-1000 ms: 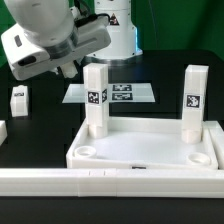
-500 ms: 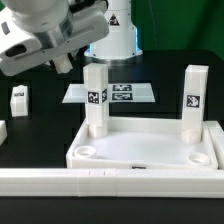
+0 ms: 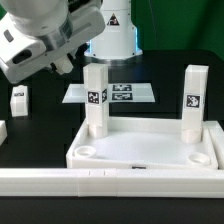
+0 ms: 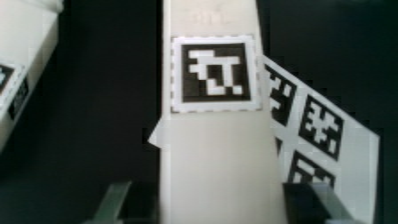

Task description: Assemble desk

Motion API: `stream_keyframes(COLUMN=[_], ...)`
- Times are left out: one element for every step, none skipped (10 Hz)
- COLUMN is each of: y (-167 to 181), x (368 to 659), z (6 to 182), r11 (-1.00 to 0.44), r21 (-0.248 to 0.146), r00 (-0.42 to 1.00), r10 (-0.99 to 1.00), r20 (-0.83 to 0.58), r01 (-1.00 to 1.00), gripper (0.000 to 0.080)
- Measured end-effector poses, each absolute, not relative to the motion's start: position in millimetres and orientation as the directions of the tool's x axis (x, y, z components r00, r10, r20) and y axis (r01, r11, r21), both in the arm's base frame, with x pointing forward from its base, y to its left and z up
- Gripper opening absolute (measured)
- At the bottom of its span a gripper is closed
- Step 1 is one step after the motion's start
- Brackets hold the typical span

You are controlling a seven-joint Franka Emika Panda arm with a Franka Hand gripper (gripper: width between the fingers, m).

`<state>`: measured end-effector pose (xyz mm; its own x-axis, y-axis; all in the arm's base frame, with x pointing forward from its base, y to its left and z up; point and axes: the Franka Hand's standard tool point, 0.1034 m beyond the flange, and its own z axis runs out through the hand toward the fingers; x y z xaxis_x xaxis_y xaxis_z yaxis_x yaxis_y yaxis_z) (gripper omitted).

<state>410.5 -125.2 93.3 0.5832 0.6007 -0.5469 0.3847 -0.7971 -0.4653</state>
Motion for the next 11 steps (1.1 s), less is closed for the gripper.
stream_keyframes(y=[-125.8, -126.7, -126.7, -120.8, -115.0, -110.7, -105.3, -104.1, -105.7, -105.6, -106.2], x=[410.6, 410.6, 410.9, 417.9, 425.5, 437.2, 450.2, 444.4, 443.8, 444.2, 442.6], z=[93.2, 93.1, 93.2, 99.1, 105.3, 112.5, 120.7, 121.8, 119.3, 119.2, 118.6], r11=[-0.769, -0.713, -0.672, -0.644, -0.638, -0.627, -0.606, -0.606, -0.608, -0.608, -0.611], r21=[-0.489, -0.531, -0.557, -0.557, -0.541, -0.514, -0.467, -0.47, -0.472, -0.472, -0.478], r00=[0.565, 0.53, 0.503, 0.489, 0.494, 0.499, 0.502, 0.504, 0.505, 0.504, 0.507], r10=[0.636, 0.698, 0.738, 0.763, 0.769, 0.778, 0.795, 0.795, 0.793, 0.793, 0.791], r20=[-0.525, -0.481, -0.45, -0.422, -0.407, -0.381, -0.34, -0.337, -0.341, -0.34, -0.342], r01=[0.411, 0.457, 0.488, 0.524, 0.548, 0.586, 0.644, 0.642, 0.638, 0.638, 0.631], gripper=[0.0289, 0.0289, 0.0289, 0.0289, 0.0289, 0.029, 0.029, 0.029, 0.029, 0.029, 0.029])
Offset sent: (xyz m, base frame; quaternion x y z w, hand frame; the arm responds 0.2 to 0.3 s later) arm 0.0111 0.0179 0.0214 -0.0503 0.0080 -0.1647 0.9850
